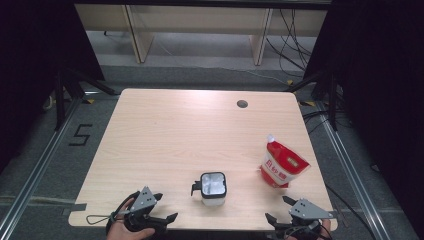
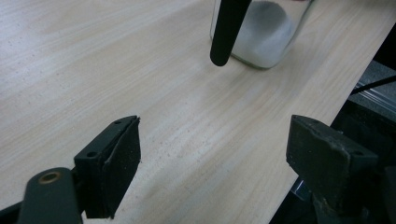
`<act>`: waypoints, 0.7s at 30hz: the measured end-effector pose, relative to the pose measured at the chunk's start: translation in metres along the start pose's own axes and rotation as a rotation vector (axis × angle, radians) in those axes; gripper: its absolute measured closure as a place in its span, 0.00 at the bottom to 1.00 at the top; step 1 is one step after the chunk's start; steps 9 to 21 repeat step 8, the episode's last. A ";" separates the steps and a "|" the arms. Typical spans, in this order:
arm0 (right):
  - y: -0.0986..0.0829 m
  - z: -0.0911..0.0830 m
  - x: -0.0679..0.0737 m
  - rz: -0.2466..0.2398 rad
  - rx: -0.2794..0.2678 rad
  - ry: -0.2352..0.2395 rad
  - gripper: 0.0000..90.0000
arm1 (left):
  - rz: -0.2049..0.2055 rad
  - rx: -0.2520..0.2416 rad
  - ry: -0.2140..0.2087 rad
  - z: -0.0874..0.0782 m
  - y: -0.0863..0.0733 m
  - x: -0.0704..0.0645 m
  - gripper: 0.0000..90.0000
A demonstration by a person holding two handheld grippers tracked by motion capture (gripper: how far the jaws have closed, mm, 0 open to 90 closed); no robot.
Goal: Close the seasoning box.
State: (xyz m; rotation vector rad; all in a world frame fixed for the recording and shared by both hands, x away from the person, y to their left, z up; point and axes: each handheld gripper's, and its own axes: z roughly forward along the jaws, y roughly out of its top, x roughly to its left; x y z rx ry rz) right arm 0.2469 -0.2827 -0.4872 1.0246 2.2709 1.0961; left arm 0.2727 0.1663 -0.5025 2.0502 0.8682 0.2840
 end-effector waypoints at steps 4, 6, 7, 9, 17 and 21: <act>0.000 0.000 0.000 -0.007 -0.006 -0.011 0.23 | 0.002 -0.006 -0.002 0.000 0.000 0.000 0.19; 0.000 0.001 -0.001 -0.017 -0.011 -0.013 0.23 | 0.026 0.019 0.001 -0.001 0.000 0.002 0.19; 0.000 0.000 -0.001 -0.011 -0.008 -0.016 0.23 | 0.024 0.016 0.001 -0.001 0.001 0.002 0.19; -0.001 0.000 -0.001 -0.015 -0.010 -0.016 0.22 | 0.020 0.019 0.001 -0.001 0.001 0.002 0.18; -0.001 0.000 -0.001 -0.015 -0.010 -0.016 0.22 | 0.020 0.019 0.001 -0.001 0.001 0.002 0.18; -0.001 0.000 -0.001 -0.015 -0.010 -0.016 0.22 | 0.020 0.019 0.001 -0.001 0.001 0.002 0.18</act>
